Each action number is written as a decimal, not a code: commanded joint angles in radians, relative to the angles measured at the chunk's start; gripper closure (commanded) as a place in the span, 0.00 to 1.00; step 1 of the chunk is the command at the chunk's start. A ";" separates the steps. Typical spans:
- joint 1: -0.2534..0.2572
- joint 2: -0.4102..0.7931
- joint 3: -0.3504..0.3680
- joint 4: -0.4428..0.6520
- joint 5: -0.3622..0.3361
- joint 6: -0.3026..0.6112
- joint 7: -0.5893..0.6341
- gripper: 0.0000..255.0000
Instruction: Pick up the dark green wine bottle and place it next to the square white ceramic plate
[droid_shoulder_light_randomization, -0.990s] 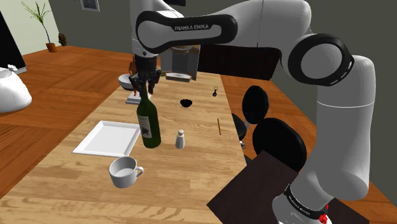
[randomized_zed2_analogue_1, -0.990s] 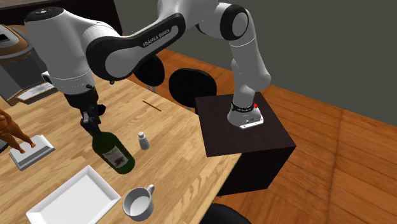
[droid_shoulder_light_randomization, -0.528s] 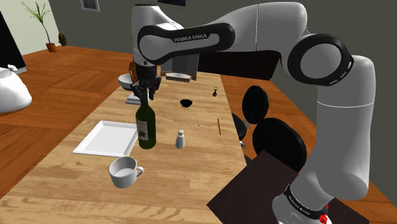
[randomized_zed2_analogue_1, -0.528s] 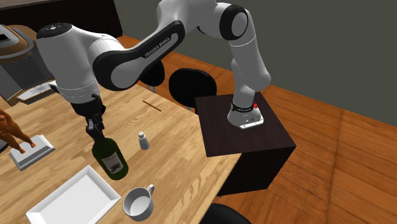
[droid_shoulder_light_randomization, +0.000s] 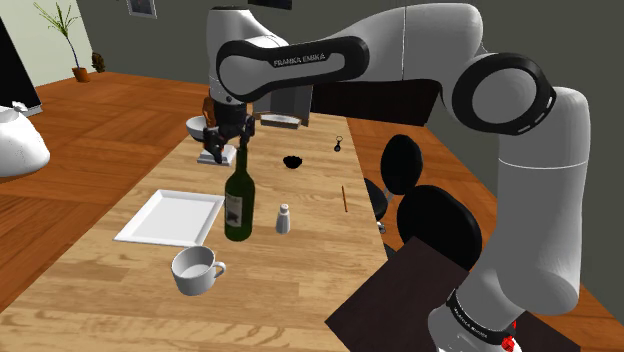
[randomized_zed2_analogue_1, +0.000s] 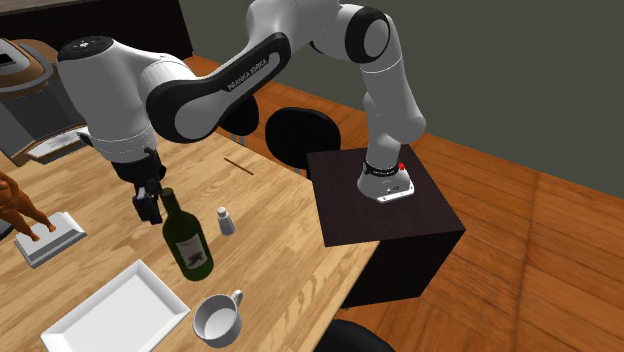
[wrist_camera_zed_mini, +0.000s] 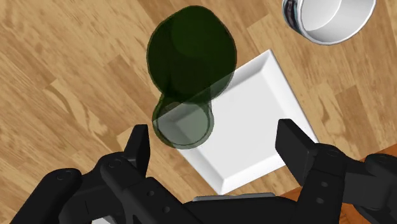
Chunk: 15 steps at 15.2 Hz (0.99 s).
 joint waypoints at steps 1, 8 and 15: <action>0.000 0.000 0.000 0.000 0.000 0.000 0.000 0.00; 0.008 -0.019 0.005 0.098 0.008 -0.116 -0.008 0.00; 0.008 -0.019 0.005 0.098 0.008 -0.116 -0.008 0.00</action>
